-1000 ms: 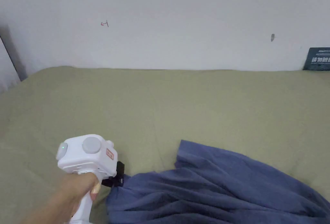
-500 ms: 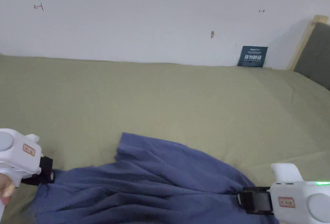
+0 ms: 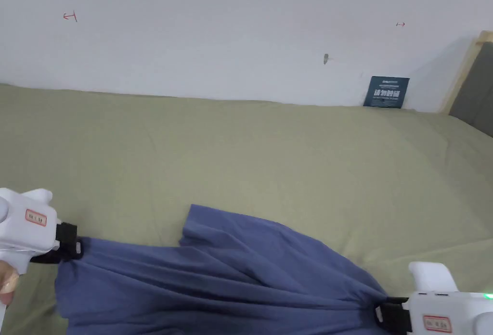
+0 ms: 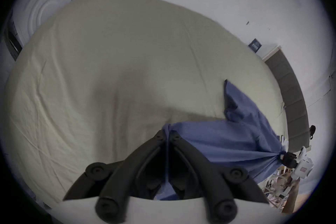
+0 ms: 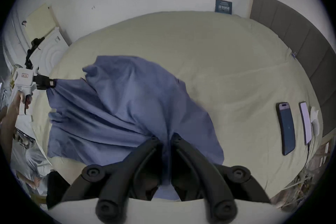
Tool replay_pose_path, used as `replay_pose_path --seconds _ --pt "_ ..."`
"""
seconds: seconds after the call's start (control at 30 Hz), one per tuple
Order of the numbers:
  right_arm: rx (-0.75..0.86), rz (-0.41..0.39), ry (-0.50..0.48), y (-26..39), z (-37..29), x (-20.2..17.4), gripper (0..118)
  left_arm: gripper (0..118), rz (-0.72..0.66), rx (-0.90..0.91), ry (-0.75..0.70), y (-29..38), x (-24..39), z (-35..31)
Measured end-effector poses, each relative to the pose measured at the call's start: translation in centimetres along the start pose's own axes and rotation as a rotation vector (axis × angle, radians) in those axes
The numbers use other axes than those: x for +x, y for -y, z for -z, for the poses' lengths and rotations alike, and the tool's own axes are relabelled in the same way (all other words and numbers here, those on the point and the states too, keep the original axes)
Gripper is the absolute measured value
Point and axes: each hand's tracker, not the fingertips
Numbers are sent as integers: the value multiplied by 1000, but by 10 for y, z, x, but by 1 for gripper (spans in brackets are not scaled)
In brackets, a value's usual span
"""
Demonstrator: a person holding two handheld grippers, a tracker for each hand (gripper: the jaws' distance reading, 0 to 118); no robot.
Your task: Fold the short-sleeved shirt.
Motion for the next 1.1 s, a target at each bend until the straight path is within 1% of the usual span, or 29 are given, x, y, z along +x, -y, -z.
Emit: replay_pose_path --seconds 0.1,0.23,0.33,0.43,0.53,0.57,0.77,0.93,1.1 --pt "48 18 -30 -14 -12 -3 8 2 9 79 31 -15 3 -28" --pt "101 -7 -37 -37 -23 -12 8 2 47 176 41 -35 10 -72" --pt "158 -10 -37 -60 -33 -18 8 2 69 256 48 -49 13 -102" --pt "214 4 -54 -85 -46 -26 8 2 69 302 59 -61 15 -131" --pt "253 -20 -46 -115 -58 -36 8 2 95 340 53 -74 19 -155" --pt "269 -41 -44 -124 -63 -40 8 2 99 361 48 -78 20 -161" --pt "360 -108 -19 -195 -91 -64 8 2 91 449 53 -113 25 -201" --pt "436 -113 -13 -253 -107 -75 8 2 99 517 34 -139 34 -222" --pt "525 -138 7 -291 -110 -86 8 2 83 555 12 -172 37 -229"
